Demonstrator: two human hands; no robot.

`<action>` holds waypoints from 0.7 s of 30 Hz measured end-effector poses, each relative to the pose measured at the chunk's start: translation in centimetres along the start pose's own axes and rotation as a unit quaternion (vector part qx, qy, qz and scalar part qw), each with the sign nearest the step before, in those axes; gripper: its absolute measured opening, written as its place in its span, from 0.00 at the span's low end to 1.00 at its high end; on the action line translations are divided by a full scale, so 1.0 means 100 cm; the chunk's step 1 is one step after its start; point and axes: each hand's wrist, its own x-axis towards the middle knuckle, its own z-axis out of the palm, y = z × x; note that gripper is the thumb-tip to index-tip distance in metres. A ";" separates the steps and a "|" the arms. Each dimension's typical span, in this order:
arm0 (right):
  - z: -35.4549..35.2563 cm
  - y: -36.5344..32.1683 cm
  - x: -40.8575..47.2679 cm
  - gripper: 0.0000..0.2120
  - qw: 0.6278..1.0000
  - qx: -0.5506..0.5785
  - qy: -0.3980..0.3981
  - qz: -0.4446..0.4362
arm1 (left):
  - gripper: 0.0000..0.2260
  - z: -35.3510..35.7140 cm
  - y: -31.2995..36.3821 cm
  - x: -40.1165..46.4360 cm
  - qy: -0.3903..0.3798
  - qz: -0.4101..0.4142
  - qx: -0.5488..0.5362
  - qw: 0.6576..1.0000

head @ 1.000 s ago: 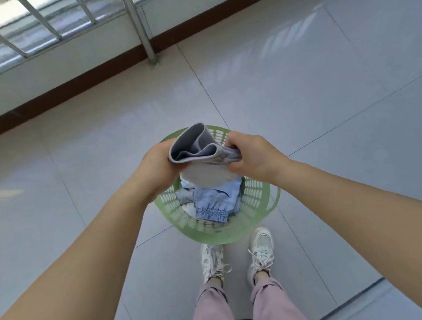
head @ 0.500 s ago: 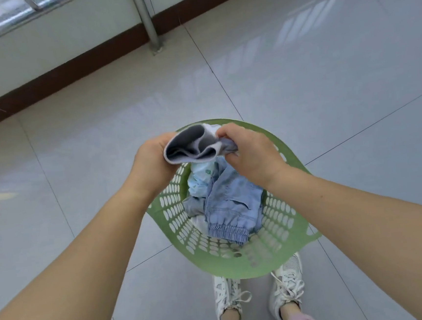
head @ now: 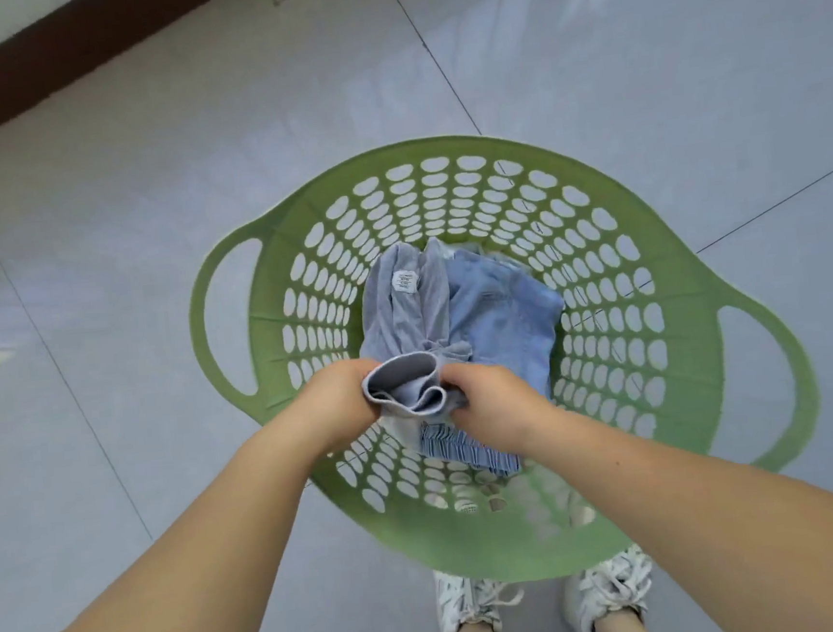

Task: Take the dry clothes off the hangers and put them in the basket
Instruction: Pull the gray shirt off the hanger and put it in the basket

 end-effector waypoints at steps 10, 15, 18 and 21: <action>-0.055 0.007 0.071 0.24 0.973 0.138 0.139 0.120 | 0.30 -0.012 0.008 0.073 0.184 -0.125 -0.149 0.964; -0.044 0.020 0.073 0.20 0.978 0.067 0.132 0.148 | 0.22 0.019 0.012 0.077 0.136 -0.143 -0.120 0.973; -0.038 0.021 0.055 0.21 0.980 0.081 0.113 0.145 | 0.21 0.032 0.020 0.064 0.119 -0.132 -0.138 0.974; -0.046 0.014 0.025 0.23 0.978 0.118 0.109 0.137 | 0.26 0.034 0.031 0.045 0.115 -0.116 -0.156 0.974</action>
